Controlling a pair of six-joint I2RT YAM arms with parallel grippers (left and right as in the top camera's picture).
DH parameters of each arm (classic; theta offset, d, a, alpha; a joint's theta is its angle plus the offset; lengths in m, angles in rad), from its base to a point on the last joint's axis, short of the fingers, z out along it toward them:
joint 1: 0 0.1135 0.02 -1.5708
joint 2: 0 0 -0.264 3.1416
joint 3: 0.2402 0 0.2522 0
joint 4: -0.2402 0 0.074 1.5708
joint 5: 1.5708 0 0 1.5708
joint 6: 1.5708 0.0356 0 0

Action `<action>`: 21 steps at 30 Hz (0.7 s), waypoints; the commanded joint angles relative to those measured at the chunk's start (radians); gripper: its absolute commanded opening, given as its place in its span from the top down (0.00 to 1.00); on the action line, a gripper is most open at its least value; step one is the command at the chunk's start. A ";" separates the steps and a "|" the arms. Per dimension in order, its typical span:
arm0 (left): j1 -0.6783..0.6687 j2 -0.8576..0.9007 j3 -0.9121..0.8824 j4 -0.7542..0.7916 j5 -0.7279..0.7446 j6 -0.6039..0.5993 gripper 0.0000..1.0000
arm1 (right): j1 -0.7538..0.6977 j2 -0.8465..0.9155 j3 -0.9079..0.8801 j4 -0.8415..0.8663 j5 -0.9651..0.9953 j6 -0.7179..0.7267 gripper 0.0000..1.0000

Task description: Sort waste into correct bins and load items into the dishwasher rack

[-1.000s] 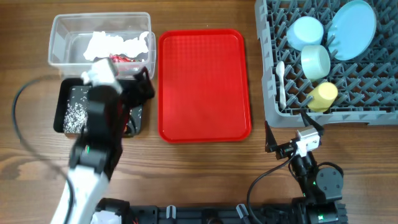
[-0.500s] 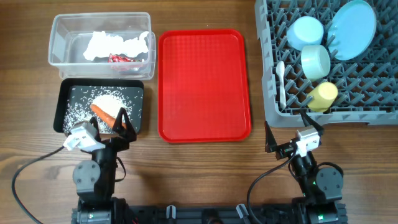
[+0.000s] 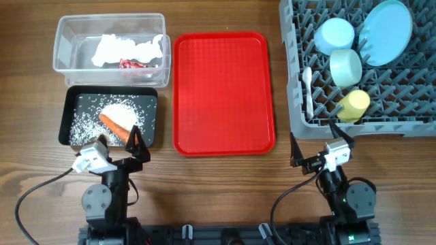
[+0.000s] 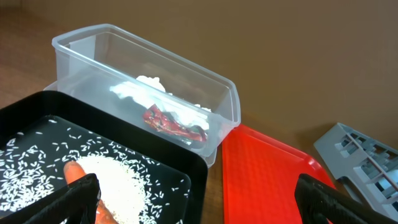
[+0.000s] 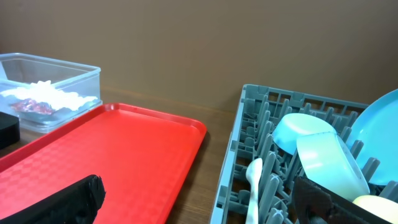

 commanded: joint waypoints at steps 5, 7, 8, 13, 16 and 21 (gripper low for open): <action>-0.006 -0.011 -0.063 0.081 -0.033 0.023 0.00 | -0.005 -0.006 -0.001 0.003 -0.016 0.011 0.00; -0.018 -0.011 -0.063 0.076 -0.029 0.026 0.00 | -0.005 -0.006 -0.001 0.003 -0.016 0.011 0.00; -0.023 -0.011 -0.063 0.076 -0.023 0.026 0.00 | -0.005 -0.006 -0.001 0.003 -0.016 0.011 0.00; -0.038 -0.011 -0.063 0.077 -0.017 0.026 0.00 | -0.005 -0.006 -0.001 0.003 -0.016 0.011 0.00; -0.038 -0.011 -0.063 0.077 -0.017 0.026 0.00 | -0.005 -0.006 -0.001 0.003 -0.016 0.012 0.00; -0.038 -0.011 -0.063 0.077 -0.016 0.026 0.00 | -0.005 -0.006 -0.001 0.003 -0.016 0.011 0.00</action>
